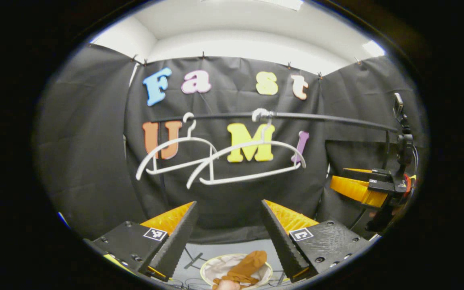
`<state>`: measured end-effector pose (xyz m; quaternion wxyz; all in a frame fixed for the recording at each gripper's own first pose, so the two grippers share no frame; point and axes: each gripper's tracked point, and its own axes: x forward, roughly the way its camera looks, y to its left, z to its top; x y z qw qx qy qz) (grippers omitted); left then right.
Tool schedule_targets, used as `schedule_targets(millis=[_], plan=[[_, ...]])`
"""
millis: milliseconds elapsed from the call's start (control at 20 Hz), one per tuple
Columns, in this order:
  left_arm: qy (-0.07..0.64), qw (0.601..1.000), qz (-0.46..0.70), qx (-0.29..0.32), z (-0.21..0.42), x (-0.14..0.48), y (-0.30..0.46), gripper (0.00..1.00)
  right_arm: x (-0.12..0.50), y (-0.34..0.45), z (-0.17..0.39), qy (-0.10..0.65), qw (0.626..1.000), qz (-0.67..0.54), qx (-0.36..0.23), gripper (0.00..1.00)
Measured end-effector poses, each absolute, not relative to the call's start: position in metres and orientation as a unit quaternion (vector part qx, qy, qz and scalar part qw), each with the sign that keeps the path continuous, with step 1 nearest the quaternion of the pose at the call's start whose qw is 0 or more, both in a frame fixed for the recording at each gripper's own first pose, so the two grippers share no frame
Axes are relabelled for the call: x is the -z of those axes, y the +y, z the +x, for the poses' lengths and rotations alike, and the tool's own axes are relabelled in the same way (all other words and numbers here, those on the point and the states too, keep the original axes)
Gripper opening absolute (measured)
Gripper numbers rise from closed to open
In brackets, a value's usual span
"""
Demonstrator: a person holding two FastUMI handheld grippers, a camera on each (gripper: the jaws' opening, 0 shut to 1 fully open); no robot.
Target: Grasp the clothes on the hanger with both hands and then place them into the laundry hamper below.
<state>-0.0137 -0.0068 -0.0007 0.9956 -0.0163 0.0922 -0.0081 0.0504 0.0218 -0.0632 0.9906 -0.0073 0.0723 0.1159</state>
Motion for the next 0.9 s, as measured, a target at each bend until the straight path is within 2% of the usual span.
schedule_targets(millis=[150, 450, 900], plan=[[0.038, 0.999, 0.000, -0.009, -0.021, -0.032, 0.001, 1.00, 0.030, 0.009, 0.027, 0.026, 0.994, 0.001, -0.107, 0.93], [-0.038, 0.999, 0.005, -0.013, -0.034, -0.065, -0.002, 1.00, 0.014, 0.009, 0.021, -0.023, 0.995, 0.014, -0.101, 0.95], [-0.052, 0.998, 0.011, -0.027, -0.037, -0.063, -0.002, 1.00, -0.002, 0.014, 0.016, -0.063, 0.990, 0.012, -0.128, 0.94]])
